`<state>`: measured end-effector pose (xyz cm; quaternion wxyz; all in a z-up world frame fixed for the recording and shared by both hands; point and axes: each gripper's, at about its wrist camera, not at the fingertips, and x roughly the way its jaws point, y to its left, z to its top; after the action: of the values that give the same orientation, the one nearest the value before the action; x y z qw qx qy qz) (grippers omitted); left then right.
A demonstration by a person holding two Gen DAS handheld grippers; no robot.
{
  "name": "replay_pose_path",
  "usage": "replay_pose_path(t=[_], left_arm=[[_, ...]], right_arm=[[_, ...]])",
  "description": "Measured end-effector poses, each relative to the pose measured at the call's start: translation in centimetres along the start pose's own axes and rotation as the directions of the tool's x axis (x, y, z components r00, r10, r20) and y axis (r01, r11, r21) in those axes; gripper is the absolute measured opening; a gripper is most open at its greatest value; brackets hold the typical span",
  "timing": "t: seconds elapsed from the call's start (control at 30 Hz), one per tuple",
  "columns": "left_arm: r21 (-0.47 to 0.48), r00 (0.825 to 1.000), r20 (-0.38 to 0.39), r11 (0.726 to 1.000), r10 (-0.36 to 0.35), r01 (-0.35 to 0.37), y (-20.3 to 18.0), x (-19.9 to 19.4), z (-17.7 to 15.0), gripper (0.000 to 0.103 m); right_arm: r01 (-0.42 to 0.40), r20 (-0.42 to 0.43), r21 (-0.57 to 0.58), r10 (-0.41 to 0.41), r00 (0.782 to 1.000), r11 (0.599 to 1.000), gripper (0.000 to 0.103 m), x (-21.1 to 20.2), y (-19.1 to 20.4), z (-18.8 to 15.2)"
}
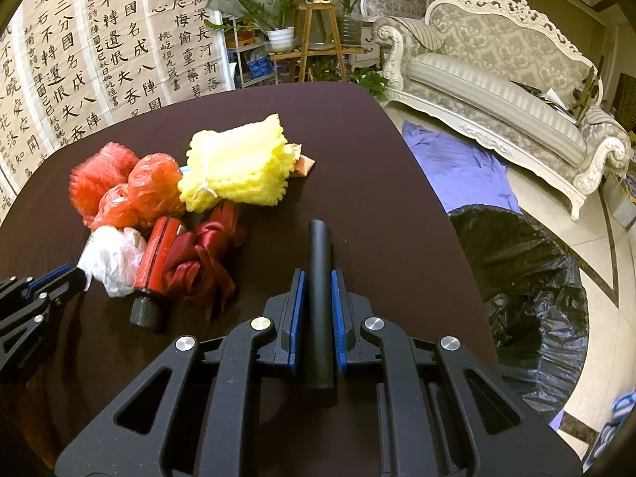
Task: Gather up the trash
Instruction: 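Grasp the white tube with the left gripper while the right gripper holds the black rod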
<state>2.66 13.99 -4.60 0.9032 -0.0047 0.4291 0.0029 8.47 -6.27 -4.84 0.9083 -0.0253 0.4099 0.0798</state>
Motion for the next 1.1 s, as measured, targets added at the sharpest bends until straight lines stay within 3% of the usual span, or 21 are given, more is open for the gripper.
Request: replay_pose_path(t=[0.07, 0.13, 0.2, 0.37, 0.43, 0.47, 0.5, 0.6, 1.1], left_arm=[[-0.005, 1.0, -0.001, 1.0, 0.003, -0.003, 0.1, -0.2, -0.1, 0.017], [-0.015, 1.0, 0.001, 1.0, 0.004, -0.004, 0.2, 0.0, 0.1, 0.026], [-0.048, 1.0, -0.004, 0.999, 0.011, -0.011, 0.6, 0.3, 0.6, 0.055], [-0.111, 1.0, -0.005, 0.994, 0.005, -0.005, 1.5, 1.3, 1.8, 0.063], [-0.129, 1.0, 0.001, 0.992, 0.015, -0.015, 1.8, 1.8, 2.3, 0.062], [-0.127, 1.0, 0.002, 0.992, 0.024, -0.023, 1.8, 2.0, 2.4, 0.057], [-0.12, 0.999, 0.005, 0.992, 0.038, -0.037, 1.7, 2.0, 2.5, 0.044], [-0.07, 0.999, 0.019, 0.997, 0.045, -0.043, 0.9, 1.9, 2.2, 0.024], [-0.103, 0.999, 0.049, 0.995, -0.004, 0.009, 1.2, 0.4, 0.8, 0.022]], right_arm=[[0.004, 0.001, -0.005, -0.004, 1.0, 1.0, 0.013, 0.1, 0.1, 0.2], [0.005, 0.004, -0.007, -0.005, 1.0, 1.0, 0.013, 0.2, 0.2, 0.3], [0.005, 0.004, -0.007, -0.005, 1.0, 1.0, 0.013, 0.3, 0.2, 0.2], [0.007, 0.006, -0.01, -0.006, 1.0, 1.0, 0.013, 0.2, 0.1, 0.0], [0.005, 0.006, -0.008, -0.005, 1.0, 1.0, 0.013, 0.3, 0.2, 0.0], [0.004, 0.006, -0.008, -0.004, 1.0, 1.0, 0.013, 0.4, 0.1, 0.2], [0.004, 0.006, -0.008, -0.004, 1.0, 1.0, 0.013, 0.3, 0.2, 0.0], [0.004, 0.008, -0.008, -0.004, 1.0, 1.0, 0.013, 0.2, 0.2, 0.0], [-0.007, 0.036, 0.013, 0.007, 0.999, 1.0, 0.012, -1.0, 0.2, -0.9]])
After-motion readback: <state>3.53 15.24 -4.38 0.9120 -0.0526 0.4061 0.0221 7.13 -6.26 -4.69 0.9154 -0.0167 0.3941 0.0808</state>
